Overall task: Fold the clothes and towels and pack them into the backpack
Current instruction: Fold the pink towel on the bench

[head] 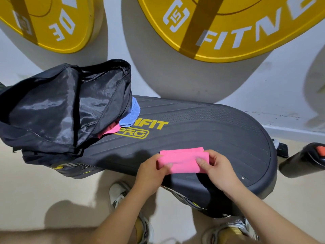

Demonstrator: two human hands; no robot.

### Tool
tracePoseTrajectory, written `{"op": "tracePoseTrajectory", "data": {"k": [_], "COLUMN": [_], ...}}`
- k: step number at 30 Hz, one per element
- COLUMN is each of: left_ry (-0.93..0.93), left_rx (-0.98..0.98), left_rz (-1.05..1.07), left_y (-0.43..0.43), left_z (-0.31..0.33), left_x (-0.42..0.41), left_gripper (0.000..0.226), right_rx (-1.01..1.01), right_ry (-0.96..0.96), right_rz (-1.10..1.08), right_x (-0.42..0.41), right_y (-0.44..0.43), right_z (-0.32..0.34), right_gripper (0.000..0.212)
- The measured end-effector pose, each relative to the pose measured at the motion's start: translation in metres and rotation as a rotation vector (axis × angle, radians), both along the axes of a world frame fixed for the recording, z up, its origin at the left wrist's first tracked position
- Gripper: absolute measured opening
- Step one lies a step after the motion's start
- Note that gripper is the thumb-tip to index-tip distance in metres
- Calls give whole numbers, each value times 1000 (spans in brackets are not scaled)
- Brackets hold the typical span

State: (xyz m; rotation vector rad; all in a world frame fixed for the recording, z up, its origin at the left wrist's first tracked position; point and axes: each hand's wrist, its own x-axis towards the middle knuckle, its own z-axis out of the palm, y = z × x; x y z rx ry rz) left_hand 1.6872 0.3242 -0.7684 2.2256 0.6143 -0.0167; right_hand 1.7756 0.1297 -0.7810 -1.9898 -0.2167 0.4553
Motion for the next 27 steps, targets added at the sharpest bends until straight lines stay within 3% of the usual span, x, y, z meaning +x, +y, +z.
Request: {"op": "tracePoseTrajectory", "data": {"k": [3, 10, 13, 16, 18, 20, 23, 25, 27], "left_ry": [16, 39, 25, -198, -321, -309, -177, -140, -131], "left_rx": [83, 115, 349, 771, 948, 970, 864, 853, 851], "left_rz": [74, 145, 28, -142, -330, -493, -495, -498, -478], "left_y": [-9, -17, -20, -16, -17, -22, -29, -31, -33], "left_z": [0, 5, 7, 4, 0, -3, -10, -15, -15], "left_x": [6, 22, 23, 24, 23, 20, 15, 14, 17], "left_gripper": [27, 28, 36, 34, 27, 24, 30, 34, 42], "right_rx": [-84, -348, -427, -463, -470, -464, -413, -398, -427], "right_ry": [-46, -119, -119, -102, -83, -65, -65, -178, -528], "right_rz": [-180, -205, -193, -182, -179, -179, -184, -171, -66], "right_x": [0, 8, 12, 16, 17, 19, 18, 11, 1], "right_y": [6, 22, 27, 27, 27, 27, 27, 27, 25], "right_z": [-3, -1, 1, 2, 3, 3, 4, 11, 17], "right_gripper": [13, 21, 22, 21, 21, 21, 17, 20, 39]}}
